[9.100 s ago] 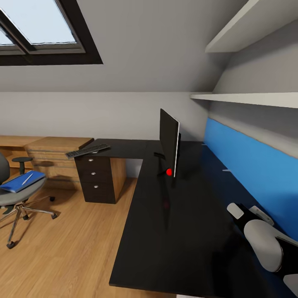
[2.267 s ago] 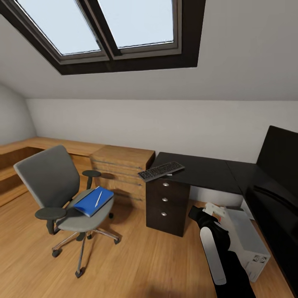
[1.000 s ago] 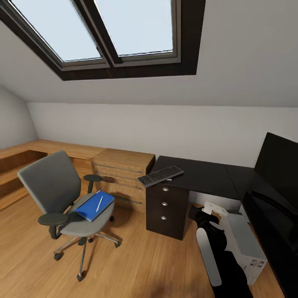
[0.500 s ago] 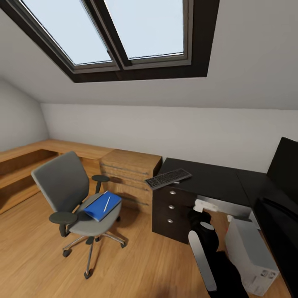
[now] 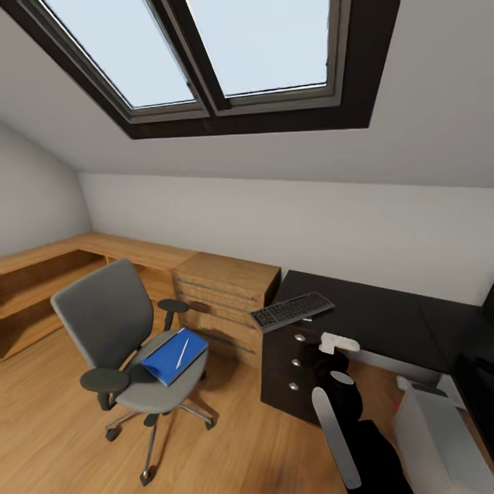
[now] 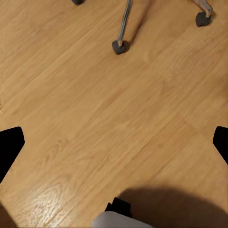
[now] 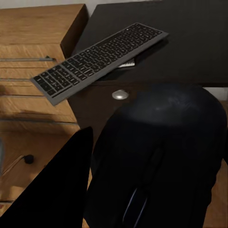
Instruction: In the bedroom, organize the workspace by keeping the computer under the desk, ensuring the monitor is on the desk, placing the keyboard on the desk next to the monitor, placing the mouse on the desk next to the keyboard, moving the folder from the swivel chair onto the desk next to the mouse, stacking the notebook on top of the folder with the pen on top of the notebook, and positioning the swivel chair next to the desk.
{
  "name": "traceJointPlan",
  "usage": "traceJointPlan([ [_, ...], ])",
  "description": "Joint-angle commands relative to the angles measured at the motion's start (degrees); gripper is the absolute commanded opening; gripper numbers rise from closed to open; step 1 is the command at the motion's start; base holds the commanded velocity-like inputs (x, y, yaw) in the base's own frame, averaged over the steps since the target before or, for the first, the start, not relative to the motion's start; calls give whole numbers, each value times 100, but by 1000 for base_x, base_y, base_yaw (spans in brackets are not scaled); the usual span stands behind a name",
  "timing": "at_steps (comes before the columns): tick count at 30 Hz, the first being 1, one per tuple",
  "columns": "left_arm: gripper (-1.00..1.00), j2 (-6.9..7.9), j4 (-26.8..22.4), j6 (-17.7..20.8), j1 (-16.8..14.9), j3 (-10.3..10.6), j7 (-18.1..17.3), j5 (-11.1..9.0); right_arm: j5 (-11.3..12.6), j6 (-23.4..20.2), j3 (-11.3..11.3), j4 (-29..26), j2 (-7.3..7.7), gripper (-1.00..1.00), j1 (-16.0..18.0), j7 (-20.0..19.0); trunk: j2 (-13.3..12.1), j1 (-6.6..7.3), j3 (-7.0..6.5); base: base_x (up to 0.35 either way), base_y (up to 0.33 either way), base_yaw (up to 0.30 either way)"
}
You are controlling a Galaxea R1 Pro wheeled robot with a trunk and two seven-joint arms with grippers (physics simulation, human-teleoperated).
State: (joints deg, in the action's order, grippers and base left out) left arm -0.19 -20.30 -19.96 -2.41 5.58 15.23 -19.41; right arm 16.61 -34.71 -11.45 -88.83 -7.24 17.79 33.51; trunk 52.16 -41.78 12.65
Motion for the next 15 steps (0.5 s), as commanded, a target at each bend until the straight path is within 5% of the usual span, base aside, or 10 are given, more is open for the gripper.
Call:
traceJointPlan([
  [1, 100, 3, 5, -18, -5, 48, 47, 54, 62, -3, -6, 2, 13, -100, 5, 46, -36, 19, -11, 312, 0, 252],
  [7, 100, -5, 8, -17, -5, 48, 44, 207, 69, 6, -6, 23, 66, -100, 4, -1, -277, 150, -118, 312, 0, 250],
  [15, 100, -7, 9, -23, -5, 48, 49, 242, 57, 79, -9, 159, 311, -100, 3, -437, -598, 326, -262, 313, 0, 61],
])
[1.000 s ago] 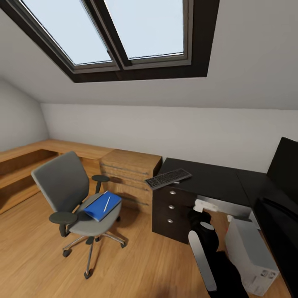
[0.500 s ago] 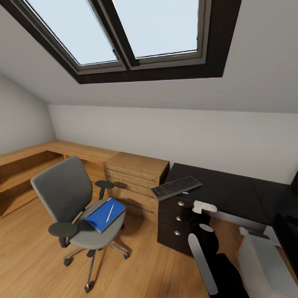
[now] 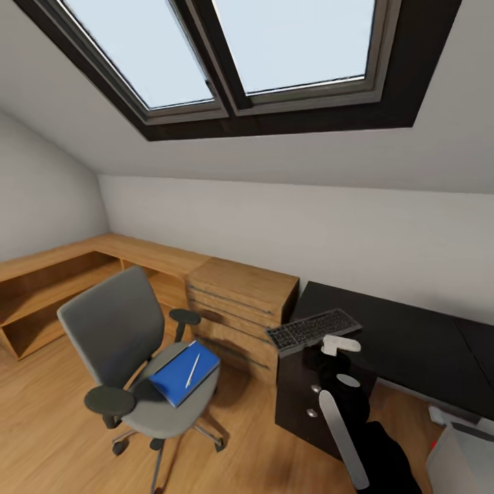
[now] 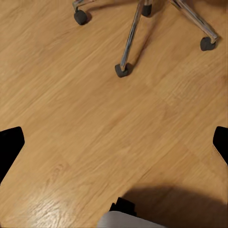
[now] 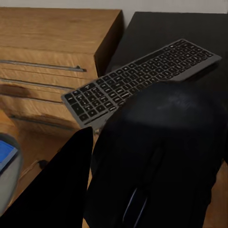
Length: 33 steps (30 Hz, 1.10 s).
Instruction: In the bedroom, organize the workspace by keeping the computer under the desk, ensuring the monitor is on the desk, placing the keyboard on the desk next to the monitor, placing the mouse on the desk next to the keyboard, moving the folder from the swivel chair onto the desk next to the mouse, stacking the notebook on top of the folder with the pen on top of the notebook, and positioning the swivel chair next to the desk.
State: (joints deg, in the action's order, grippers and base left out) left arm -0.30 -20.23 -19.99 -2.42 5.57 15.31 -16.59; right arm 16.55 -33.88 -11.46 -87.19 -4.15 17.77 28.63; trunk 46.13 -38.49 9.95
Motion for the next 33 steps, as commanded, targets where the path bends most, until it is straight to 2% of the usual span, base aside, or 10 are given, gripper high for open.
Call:
traceJointPlan([
  [1, 100, 4, 1, -21, -4, 49, 41, -40, 61, 8, -4, 10, 20, -100, 6, 10, -35, 18, -10, 314, 0, 12],
  [7, 100, -3, 1, -22, -4, 76, 37, -31, 41, 10, 30, 89, 93, -100, 64, -126, -236, 128, -100, 313, 0, 4],
  [10, 100, 0, 1, -22, -4, 204, 40, 3, 43, -122, 35, 244, 115, -100, 468, -135, -236, 128, -100, 307, 0, 1],
  [12, 100, 2, 1, -42, -4, 365, 46, 20, 55, -381, 55, 783, 140, -100, 1205, -156, -236, 128, -100, 279, 0, 0],
  [14, 100, 0, 1, -60, -4, 478, 49, 34, 134, -539, 309, 2248, 295, -100, 2168, -322, -236, 128, -100, 125, 0, 0],
  [15, 100, -3, 1, -67, -4, 508, 50, 38, 160, -524, 417, 2699, 338, -100, 2355, -506, -236, 128, -100, 54, 0, 0],
  [19, 100, -5, 1, -137, -4, 530, 51, 54, 89, -73, 548, 3810, 398, -100, 2618, -1316, -236, 128, -100, 28, 0, 0],
  [22, 100, -5, 1, -355, -4, 531, 51, 97, -54, 36, 578, 4044, 437, -100, 2660, -1527, -236, 128, -100, 61, 0, 0],
  [27, 100, -19, 150, -1105, -4, 656, 51, 336, -162, 29, 601, 4153, 485, -100, 2684, -1638, -236, 128, -100, 233, 0, 0],
  [33, 100, -304, 840, -2660, -4, 916, 77, 924, -172, 37, 653, 4162, 501, -100, 2688, -1633, -236, 128, -100, 257, 0, 0],
])
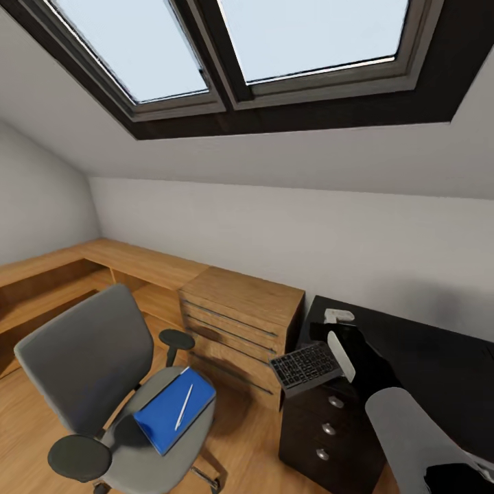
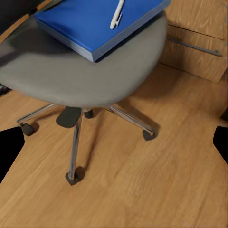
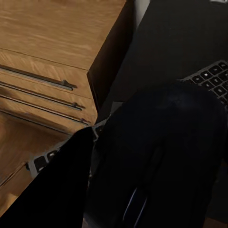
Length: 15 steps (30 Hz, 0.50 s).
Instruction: In the bedroom, organize the workspace by keeping the computer under the desk, ensuring the monitor is on the desk, placing the keyboard on the desk next to the monitor, placing the mouse on the desk next to the keyboard, moving the folder from the swivel chair onto the desk next to the mouse, stacking the notebook on top of the folder with the pen on top of the notebook, and positioning the swivel chair next to the desk.
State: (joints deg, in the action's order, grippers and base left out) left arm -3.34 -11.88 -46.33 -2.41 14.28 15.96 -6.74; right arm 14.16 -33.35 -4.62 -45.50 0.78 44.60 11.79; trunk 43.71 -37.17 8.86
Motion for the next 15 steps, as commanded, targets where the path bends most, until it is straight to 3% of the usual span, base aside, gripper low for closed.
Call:
traceJointPlan([
  [1, 100, -44, 93, -198, -6, 60, 16, 30, 68, -20, 10, -30, 9, -100, 5, 57, 7, -4, 9, 254, 0, 0],
  [8, 100, -141, 239, -483, -6, 83, 20, 199, 69, -61, 433, -360, -3, -100, 5, 74, 7, -4, 9, 298, -37, 0],
  [15, 100, -184, 253, -477, -6, 91, 15, 210, 62, -63, 484, -393, 3, -100, 1, 92, 7, -4, 9, 227, -237, 0],
])
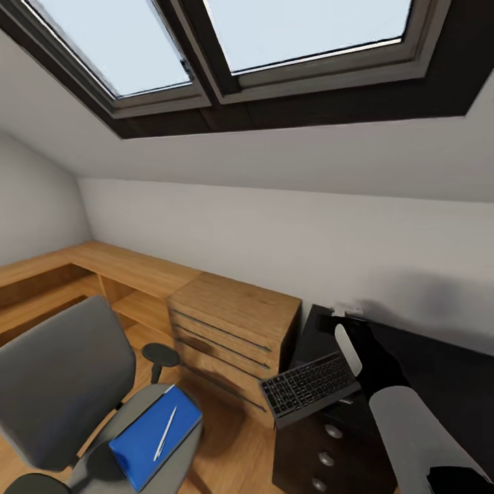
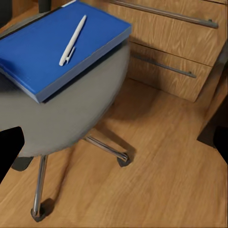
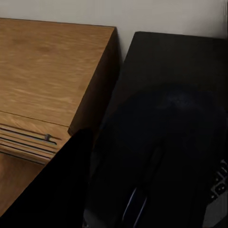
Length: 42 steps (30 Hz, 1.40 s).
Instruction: In the bedroom, organize the workspace by keeping the computer under the desk, ensuring the monitor is on the desk, placing the keyboard on the desk next to the monitor, placing the mouse on the desk next to the keyboard, moving the folder from the swivel chair onto the desk next to the mouse, stacking the notebook on top of the folder with the pen on top of the notebook, and positioning the swivel chair next to the desk.
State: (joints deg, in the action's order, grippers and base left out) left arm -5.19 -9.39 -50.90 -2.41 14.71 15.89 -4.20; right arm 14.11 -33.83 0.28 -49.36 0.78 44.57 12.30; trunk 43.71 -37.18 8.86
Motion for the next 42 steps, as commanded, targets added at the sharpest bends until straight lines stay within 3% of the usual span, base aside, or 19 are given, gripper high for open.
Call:
traceJointPlan([
  [1, 100, -18, 5, -18, -5, 45, 21, -45, 66, -11, -5, -6, 6, -100, 2, 42, 7, -3, 9, 105, -286, 0],
  [29, 100, -52, 13, -8, -5, 41, 26, -37, 82, 52, -27, -19, -55, -100, -10, 36, 7, -3, 9, 10, -36, 2],
  [42, 100, -52, 16, -9, -5, 36, 64, -45, 85, 47, -29, -21, -54, -100, -10, 30, 7, -3, 9, 0, 0, 161],
])
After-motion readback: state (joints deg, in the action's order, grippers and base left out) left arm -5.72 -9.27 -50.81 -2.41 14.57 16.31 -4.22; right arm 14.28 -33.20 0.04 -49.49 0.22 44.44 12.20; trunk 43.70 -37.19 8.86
